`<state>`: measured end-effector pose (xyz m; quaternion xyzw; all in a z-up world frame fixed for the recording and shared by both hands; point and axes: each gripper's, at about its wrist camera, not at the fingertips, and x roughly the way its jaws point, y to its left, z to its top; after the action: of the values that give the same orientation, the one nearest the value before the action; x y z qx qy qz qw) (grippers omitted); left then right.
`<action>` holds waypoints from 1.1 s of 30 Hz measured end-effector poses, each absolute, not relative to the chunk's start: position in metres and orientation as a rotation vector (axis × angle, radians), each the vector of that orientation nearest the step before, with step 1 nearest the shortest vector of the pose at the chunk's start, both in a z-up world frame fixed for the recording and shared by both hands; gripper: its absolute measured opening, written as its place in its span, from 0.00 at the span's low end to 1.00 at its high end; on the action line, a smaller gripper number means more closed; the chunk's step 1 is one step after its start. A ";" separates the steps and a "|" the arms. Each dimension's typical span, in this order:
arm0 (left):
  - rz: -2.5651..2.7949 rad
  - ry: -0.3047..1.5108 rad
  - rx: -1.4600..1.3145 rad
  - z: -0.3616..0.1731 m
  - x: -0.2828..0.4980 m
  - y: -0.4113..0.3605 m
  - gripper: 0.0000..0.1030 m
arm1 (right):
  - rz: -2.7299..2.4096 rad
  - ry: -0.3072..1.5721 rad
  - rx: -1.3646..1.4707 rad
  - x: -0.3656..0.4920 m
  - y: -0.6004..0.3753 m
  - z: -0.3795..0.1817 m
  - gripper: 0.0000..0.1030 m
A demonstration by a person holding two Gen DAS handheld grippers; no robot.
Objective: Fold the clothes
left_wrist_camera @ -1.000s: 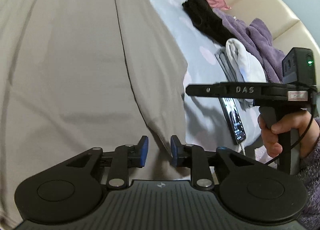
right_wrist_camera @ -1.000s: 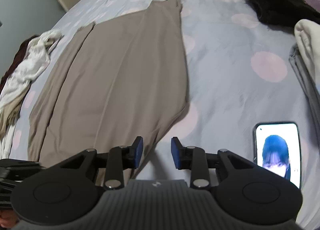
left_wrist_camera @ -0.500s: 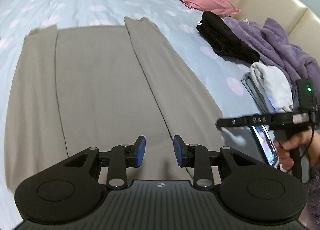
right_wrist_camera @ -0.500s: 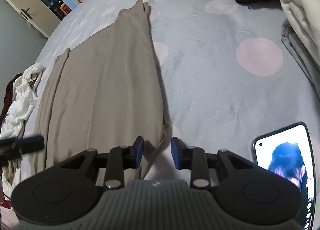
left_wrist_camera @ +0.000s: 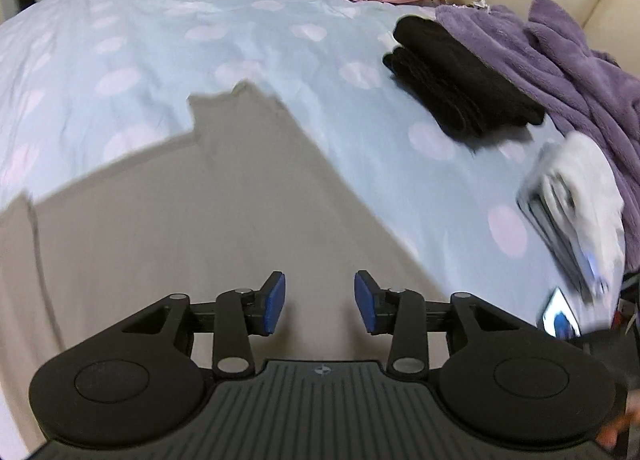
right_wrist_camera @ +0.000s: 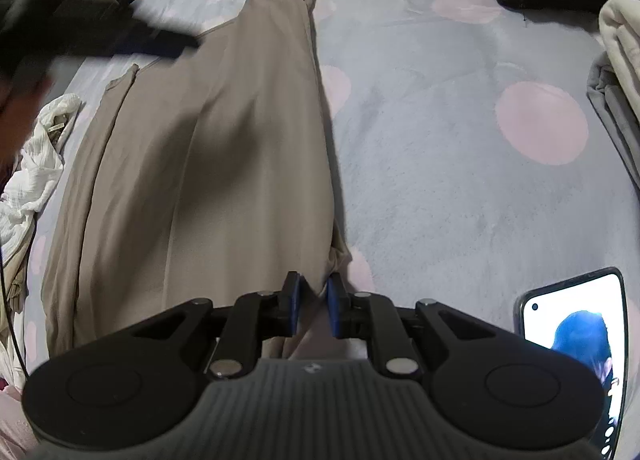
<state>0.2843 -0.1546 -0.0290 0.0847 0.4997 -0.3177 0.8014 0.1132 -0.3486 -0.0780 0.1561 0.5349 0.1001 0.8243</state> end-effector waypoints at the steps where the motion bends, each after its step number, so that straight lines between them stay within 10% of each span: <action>1: -0.675 1.080 0.169 -0.030 0.298 -0.163 0.35 | 0.215 1.142 0.340 0.114 -0.350 -0.079 0.16; 21: -0.470 1.143 0.255 -0.086 0.440 -0.274 0.35 | 0.241 1.157 0.398 0.120 -0.359 -0.085 0.17; 27: -0.438 1.160 0.265 -0.095 0.446 -0.273 0.04 | 0.226 1.121 0.396 0.113 -0.356 -0.080 0.07; 33: -0.472 1.127 0.212 -0.073 0.443 -0.256 0.02 | 0.250 1.073 0.357 0.101 -0.343 -0.060 0.06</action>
<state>0.4431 -0.2562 -0.0732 0.0994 0.5281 -0.2210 0.8139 0.1013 -0.3426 -0.0603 0.1687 0.5072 0.1181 0.8368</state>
